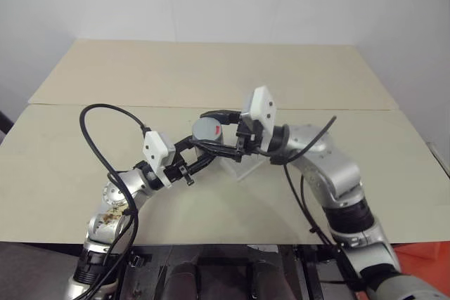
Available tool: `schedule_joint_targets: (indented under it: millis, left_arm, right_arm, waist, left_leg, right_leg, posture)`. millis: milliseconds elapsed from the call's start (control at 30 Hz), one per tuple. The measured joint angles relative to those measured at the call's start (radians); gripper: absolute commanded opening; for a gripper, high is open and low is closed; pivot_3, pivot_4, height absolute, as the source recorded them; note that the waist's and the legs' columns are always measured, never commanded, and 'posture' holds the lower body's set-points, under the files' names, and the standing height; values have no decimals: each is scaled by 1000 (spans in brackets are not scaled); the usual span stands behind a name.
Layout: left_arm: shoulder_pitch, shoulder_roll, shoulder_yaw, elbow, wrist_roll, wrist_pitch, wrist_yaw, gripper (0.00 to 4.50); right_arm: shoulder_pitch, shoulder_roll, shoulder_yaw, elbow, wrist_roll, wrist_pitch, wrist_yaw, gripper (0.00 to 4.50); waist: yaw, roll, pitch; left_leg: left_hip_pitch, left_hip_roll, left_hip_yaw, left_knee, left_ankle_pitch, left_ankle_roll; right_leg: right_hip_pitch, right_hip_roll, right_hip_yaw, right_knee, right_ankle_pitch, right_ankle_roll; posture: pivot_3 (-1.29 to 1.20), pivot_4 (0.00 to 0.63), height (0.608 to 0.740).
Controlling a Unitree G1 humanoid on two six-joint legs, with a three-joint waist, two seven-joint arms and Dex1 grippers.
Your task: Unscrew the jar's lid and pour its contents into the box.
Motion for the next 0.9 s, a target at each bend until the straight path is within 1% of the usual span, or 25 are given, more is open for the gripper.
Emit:
schedule_joint_targets:
  millis: [167, 200, 367, 467, 600, 667, 733, 767, 800, 900]
  left_arm:
    - [15, 2, -5, -23, -13, 5, -10, 1895]
    - [16, 2, -8, -29, -15, 5, -12, 1895]
    - [19, 2, -14, -40, -15, 8, -16, 1895]
    - [20, 2, -11, -36, -13, 18, -10, 1895]
    - [20, 2, -8, -28, -11, 22, -9, 1895]
    - [20, 2, -9, -27, -11, 22, -9, 1895]
    - [15, -6, -12, -27, -15, 21, -20, 1895]
    - [10, -12, -20, -29, -18, 18, -30, 1895]
    - [7, -14, -24, -30, -19, 16, -35, 1895]
    - [0, -15, -26, -30, -21, 16, -47, 1895]
  right_arm:
    - [-122, -9, 0, 213, 26, -87, 263, 2807]
    - [-162, -6, 3, 280, 27, -115, 336, 2807]
    - [-276, 20, 13, 512, 10, -253, 549, 2807]
    - [-325, 36, 28, 623, 9, -312, 596, 2807]
    - [-345, 36, 54, 679, 24, -361, 600, 2807]
    - [-346, 36, 56, 685, 29, -368, 600, 3514]
    - [-345, 28, 60, 688, 28, -373, 600, 3943]
    - [-343, 18, 63, 688, 29, -373, 600, 4294]
    - [-340, 11, 64, 688, 29, -373, 600, 4446]
    - [-314, -2, 39, 676, 34, -373, 600, 4446]
  waist:
    - [0, 0, 0]
    - [1, 0, 0]
    - [0, 0, 0]
    - [0, 0, 0]
    - [1, 1, 0]
    - [3, 1, 0]
    - [4, 1, 0]
    - [5, 1, 0]
    - [4, 1, 0]
    - [3, 1, 0]
  left_leg:
    - [0, 0, 0, 0, 0, 0]
    - [0, 0, 0, 0, 0, 0]
    - [0, 0, 1, 0, 0, 0]
    - [0, 0, 1, 0, 0, 0]
    - [0, 0, 1, 0, 0, 0]
    - [0, 0, 1, 0, 0, 0]
    - [0, 0, 1, 0, 0, 0]
    - [0, 0, 1, 0, 0, 0]
    - [0, 0, 1, 0, 0, 0]
    - [0, 0, 1, 0, 0, 0]
  right_leg:
    - [0, 0, 0, 0, 0, 0]
    - [0, 0, 0, 0, 0, 0]
    - [0, 0, 0, 0, 0, 0]
    - [0, 0, 0, 1, 0, 0]
    - [0, 0, 0, 1, 0, 0]
    - [0, 0, 0, 1, 0, 0]
    - [0, -1, 0, 1, 0, 0]
    - [0, -1, 0, 1, 0, 0]
    - [0, -1, 0, 1, 0, 0]
    - [0, 0, 0, 1, 0, 0]
  posture:
    - [0, 150, 740]
    - [0, 150, 740]
    - [0, 150, 740]
    - [0, 150, 740]
    - [0, 150, 740]
    - [0, 150, 740]
    - [0, 150, 740]
    - [0, 150, 740]
    - [0, 150, 740]
    - [0, 150, 740]
